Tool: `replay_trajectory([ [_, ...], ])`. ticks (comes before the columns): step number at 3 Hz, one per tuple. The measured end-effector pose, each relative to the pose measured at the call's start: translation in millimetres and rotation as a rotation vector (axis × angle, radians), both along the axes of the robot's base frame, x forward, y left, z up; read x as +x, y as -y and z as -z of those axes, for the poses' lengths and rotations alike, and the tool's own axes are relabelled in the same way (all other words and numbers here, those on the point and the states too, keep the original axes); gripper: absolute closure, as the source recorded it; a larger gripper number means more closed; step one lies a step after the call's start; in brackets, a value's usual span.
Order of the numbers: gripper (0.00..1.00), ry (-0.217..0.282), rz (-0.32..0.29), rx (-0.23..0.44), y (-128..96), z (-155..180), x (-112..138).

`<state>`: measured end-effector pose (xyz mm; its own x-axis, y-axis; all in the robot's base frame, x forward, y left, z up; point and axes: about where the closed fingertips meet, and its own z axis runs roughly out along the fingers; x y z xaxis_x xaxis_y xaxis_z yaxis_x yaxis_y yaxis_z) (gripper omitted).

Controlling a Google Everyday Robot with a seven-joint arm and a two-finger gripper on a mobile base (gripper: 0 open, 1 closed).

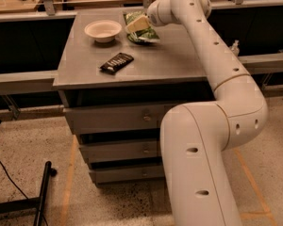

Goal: Move green jalapeno chip bag near paper bowl

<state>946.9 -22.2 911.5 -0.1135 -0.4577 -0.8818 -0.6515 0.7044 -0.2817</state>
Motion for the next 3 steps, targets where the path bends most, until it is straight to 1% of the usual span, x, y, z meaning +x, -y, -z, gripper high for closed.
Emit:
replay_trajectory([
  [1, 0.0, 0.001, -0.02, -0.001, 5.9, -4.2, -3.2],
  [2, 0.0, 0.039, -0.035, 0.057, 37.8, -44.1, -20.5],
  [3, 0.0, 0.039, -0.036, 0.057, 37.8, -44.0, -20.5],
])
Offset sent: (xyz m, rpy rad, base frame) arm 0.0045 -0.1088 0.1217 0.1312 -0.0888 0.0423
